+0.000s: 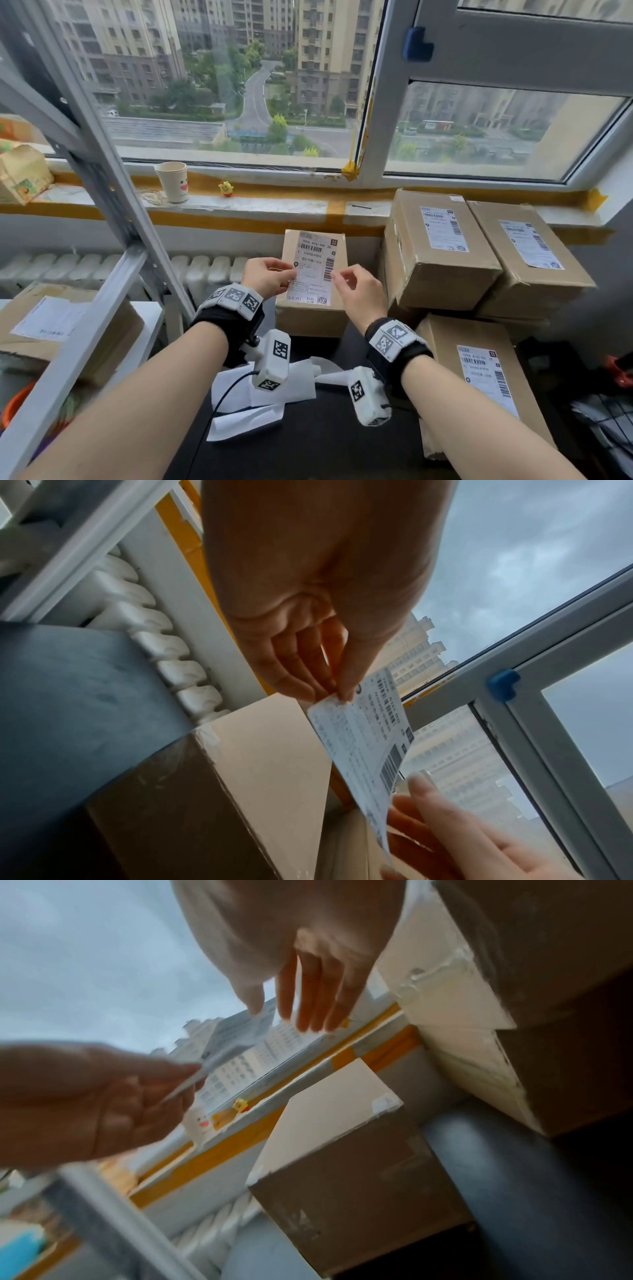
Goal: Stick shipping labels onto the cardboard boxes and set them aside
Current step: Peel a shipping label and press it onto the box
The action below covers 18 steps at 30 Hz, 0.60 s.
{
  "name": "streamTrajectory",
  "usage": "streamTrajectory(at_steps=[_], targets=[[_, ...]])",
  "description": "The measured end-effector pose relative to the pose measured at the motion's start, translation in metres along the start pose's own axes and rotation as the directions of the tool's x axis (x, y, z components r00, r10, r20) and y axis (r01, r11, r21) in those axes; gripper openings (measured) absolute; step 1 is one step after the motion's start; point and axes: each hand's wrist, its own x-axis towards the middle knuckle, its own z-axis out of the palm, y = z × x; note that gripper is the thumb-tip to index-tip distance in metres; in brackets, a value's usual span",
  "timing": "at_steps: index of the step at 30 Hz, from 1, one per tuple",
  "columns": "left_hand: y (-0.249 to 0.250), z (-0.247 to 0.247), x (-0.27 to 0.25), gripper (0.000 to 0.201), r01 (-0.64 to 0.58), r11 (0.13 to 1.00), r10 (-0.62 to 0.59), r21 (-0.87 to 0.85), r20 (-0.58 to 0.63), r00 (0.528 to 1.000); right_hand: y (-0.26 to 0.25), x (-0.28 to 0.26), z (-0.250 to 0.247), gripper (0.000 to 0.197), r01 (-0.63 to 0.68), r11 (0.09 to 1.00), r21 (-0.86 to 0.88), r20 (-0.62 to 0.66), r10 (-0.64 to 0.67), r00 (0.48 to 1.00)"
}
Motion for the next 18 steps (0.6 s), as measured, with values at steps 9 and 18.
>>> streamTrajectory(at_steps=[9,18], targets=[[-0.019,0.024,0.047,0.004,0.079,0.996,-0.078,0.042,-0.038,0.996,0.032,0.049,0.028,0.008,-0.339,0.895,0.289,0.250,0.271,0.929],[-0.028,0.036,0.077,0.008,0.093,0.981,-0.073,0.172,-0.122,0.990,0.042,0.078,0.044,0.020,-0.355,0.927,0.120,0.256,0.316,0.913]])
